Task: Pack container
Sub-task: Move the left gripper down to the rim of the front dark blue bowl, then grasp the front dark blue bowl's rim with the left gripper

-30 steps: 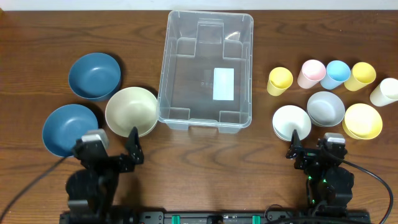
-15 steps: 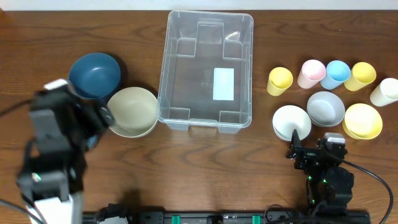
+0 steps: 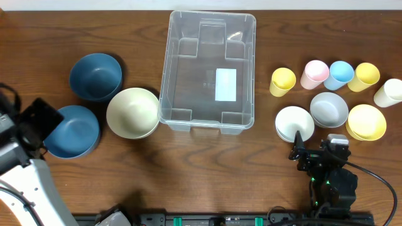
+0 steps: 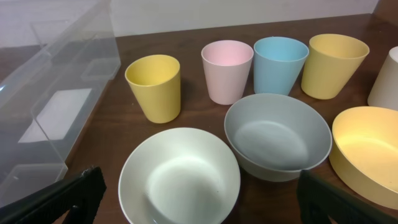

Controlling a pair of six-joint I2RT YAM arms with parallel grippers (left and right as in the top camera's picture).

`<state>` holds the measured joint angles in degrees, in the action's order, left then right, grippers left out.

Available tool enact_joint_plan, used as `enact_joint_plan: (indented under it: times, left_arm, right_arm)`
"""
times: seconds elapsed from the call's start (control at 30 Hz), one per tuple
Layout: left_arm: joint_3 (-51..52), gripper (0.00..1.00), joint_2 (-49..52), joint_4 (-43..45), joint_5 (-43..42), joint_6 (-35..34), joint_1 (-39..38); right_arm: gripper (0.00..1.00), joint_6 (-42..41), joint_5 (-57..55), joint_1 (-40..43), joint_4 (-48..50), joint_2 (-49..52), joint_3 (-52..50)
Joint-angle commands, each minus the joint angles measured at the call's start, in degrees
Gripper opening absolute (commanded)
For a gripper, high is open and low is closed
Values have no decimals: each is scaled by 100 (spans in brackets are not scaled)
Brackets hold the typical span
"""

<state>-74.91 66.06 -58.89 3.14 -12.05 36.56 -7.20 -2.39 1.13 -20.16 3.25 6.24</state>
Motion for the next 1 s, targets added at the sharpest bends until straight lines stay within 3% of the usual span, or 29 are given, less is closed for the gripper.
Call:
enact_joint_plan:
  times: [0.0, 0.13, 0.33, 0.47, 0.57, 0.73, 0.9, 0.97]
  left_arm:
    - [-90, 98, 267, -127, -153, -514, 590]
    - [-52, 98, 817, -173, -737, -562, 1189]
    - [-26, 98, 1875, -140, -1172, -286, 1443]
    - [-26, 84, 2557, -83, -1453, 133, 1443]
    - [-26, 82, 2922, -13, -1453, 210, 1443]
    - [-15, 70, 3314, 76, -1421, 352, 1443]
    - [203, 69, 3585, 280, -1408, 393, 1443]
    - [319, 64, 3683, 369, -1405, 393, 1443]
  right_arm:
    - [99, -68, -39, 52, 0, -35, -15]
    - [99, -68, -39, 52, 0, -35, -15]
    - [99, -68, -39, 52, 0, -35, -15]
    - [99, -68, -39, 52, 0, -35, -15]
    - [99, -68, -39, 52, 0, -35, -15]
    - [99, -68, -39, 52, 0, -35, -17]
    - [99, -68, -39, 52, 0, -35, -15]
    - [99, -68, -39, 52, 0, -35, -17]
